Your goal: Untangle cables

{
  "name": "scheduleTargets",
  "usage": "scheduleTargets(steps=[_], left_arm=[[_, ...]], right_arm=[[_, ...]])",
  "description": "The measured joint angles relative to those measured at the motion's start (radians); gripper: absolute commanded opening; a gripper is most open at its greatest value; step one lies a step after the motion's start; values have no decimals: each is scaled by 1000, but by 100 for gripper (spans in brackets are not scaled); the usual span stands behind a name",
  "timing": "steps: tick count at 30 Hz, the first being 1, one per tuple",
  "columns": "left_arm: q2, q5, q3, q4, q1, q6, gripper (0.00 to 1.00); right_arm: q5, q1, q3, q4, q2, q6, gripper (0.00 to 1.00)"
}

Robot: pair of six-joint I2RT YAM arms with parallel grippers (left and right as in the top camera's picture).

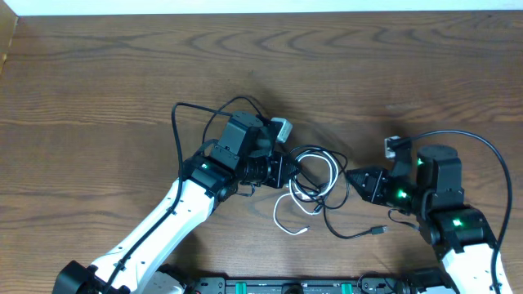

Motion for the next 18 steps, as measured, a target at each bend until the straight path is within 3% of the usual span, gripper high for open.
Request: scheduleTargets(steps=[11,18], left_arm=[[0,136,0,27,0,62,8],[0,142,0,27,0,85,8]], right_arm=[[-139,0,0,22,169,-110,6],[-149,-2,0,28,188,-163,15]])
